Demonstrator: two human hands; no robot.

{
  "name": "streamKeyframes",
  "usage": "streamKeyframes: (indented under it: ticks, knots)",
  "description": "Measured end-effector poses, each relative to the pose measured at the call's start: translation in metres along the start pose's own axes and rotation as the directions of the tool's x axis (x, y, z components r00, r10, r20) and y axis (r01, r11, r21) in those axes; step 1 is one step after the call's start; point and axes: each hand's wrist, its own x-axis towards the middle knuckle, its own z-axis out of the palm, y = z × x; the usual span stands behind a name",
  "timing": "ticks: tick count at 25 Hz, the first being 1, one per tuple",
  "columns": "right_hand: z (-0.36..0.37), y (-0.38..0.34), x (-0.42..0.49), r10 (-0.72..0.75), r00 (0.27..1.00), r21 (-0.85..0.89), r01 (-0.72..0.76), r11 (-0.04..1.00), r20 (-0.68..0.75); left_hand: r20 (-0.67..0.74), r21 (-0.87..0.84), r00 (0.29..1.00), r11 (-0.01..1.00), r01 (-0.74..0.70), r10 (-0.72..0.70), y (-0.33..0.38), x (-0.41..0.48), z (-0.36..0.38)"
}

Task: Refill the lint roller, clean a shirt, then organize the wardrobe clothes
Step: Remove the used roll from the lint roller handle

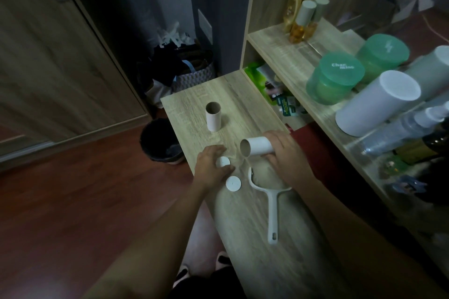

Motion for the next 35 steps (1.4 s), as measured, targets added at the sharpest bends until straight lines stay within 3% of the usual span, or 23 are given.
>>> streamKeyframes:
  ticks: [3, 11, 16, 20, 22, 27, 35]
  knots:
    - [-0.002, -0.017, 0.009, -0.036, 0.999, 0.007, 0.036, 0.999, -0.018, -0.116, -0.107, 0.993, 0.994, -0.018, 0.005, 0.0, -0.004, -0.024]
    - [0.057, -0.128, 0.056, -0.055, 0.998, 0.108, 0.058, 0.992, -0.027, -0.337, -0.049, 0.935, 0.994, 0.096, -0.107, -0.063, 0.031, -0.156]
    - [0.142, -0.221, 0.117, -0.056, 0.997, 0.213, 0.043, 0.976, 0.057, -0.32, -0.048, 0.936, 0.989, 0.14, -0.148, -0.14, 0.099, -0.238]
    - [0.243, -0.25, 0.17, 0.121, 0.964, 0.277, -0.187, 0.943, 0.237, -0.244, 0.007, 0.95, 0.979, 0.203, -0.195, -0.23, 0.174, -0.271]
    - [0.299, -0.246, 0.183, 0.232, 0.913, 0.342, -0.348, 0.873, 0.336, -0.199, 0.059, 0.958, 0.974, 0.22, -0.204, -0.28, 0.207, -0.272]
    - [0.449, -0.203, 0.224, 0.432, 0.727, 0.233, -0.618, 0.751, 0.535, -0.076, 0.182, 0.969, 0.952, 0.247, -0.236, -0.414, 0.294, -0.227]
    - [0.642, -0.113, 0.285, 0.54, 0.672, 0.143, -0.683, 0.716, 0.506, -0.11, 0.147, 0.94, 0.93, 0.337, -0.324, -0.555, 0.405, -0.096]
